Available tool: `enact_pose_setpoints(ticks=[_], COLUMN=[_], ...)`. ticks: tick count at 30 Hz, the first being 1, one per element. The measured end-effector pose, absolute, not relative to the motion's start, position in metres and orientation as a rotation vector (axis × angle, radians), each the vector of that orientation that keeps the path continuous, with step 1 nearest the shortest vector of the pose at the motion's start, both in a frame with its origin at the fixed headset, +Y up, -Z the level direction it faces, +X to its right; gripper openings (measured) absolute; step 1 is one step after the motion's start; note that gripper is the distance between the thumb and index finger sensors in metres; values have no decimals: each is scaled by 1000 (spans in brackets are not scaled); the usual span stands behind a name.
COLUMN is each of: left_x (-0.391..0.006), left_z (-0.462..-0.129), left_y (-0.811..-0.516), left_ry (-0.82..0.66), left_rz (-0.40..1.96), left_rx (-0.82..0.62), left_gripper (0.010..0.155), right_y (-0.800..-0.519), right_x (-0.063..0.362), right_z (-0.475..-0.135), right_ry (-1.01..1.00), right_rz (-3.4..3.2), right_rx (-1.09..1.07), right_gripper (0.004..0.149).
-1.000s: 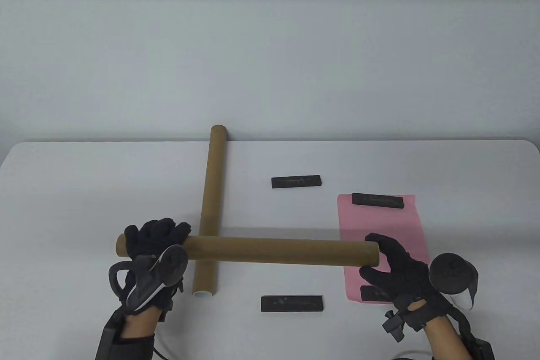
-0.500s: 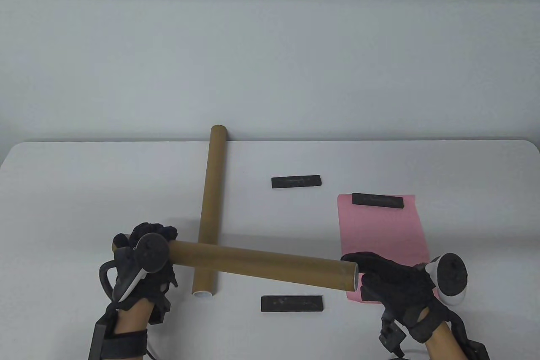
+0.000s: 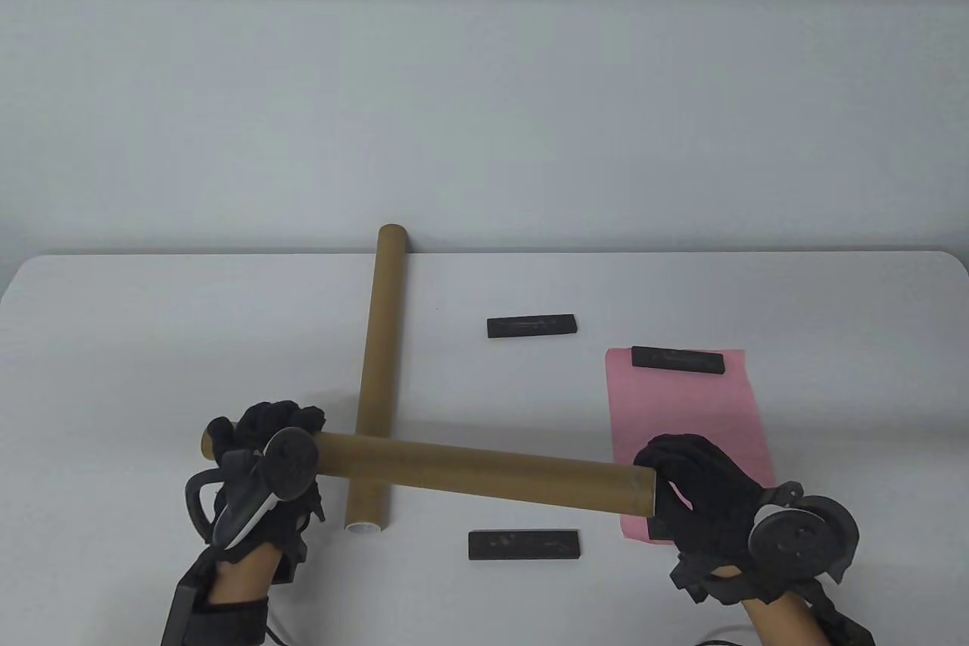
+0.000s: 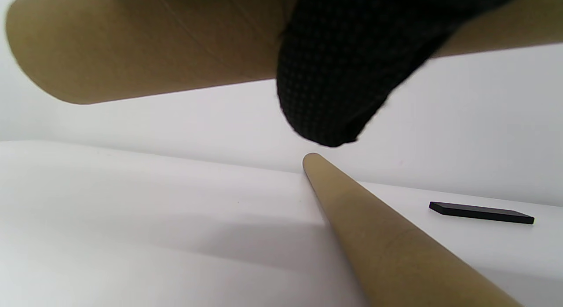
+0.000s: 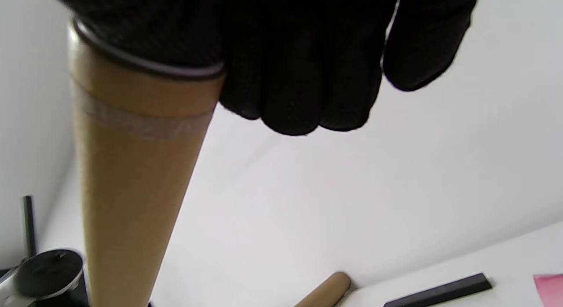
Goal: Roll up papers and store in mailing tubes
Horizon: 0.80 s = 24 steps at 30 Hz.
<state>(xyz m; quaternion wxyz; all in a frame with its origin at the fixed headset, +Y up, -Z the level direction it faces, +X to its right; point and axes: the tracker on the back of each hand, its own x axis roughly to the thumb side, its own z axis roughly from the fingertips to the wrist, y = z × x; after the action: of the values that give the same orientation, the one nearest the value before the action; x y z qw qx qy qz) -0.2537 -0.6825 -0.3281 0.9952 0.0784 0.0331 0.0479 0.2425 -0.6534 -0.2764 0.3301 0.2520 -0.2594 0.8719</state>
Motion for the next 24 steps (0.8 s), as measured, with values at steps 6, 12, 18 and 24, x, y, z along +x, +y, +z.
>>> enact_pose_setpoints(ticks=[6,12,18,24], left_x=[-250,-256,-267,-271], left_z=[-324,-322,-319,-319], left_y=[-675,-671,-670,-670], left_ry=[50,108,174,208], left_rz=[78,79,77,70], left_rx=[195,218,239,242], left_gripper=[70,71,71,71], right_y=[-650,-646,-643,-691], right_x=[244,252,292,361], right_z=[-270,-276,-334,-414], right_ry=[-841,-953,-456,140], right_rz=[2319,2461,2870,3149], right_rx=[598,496,146,-297], right_gripper=[40,37,38,39])
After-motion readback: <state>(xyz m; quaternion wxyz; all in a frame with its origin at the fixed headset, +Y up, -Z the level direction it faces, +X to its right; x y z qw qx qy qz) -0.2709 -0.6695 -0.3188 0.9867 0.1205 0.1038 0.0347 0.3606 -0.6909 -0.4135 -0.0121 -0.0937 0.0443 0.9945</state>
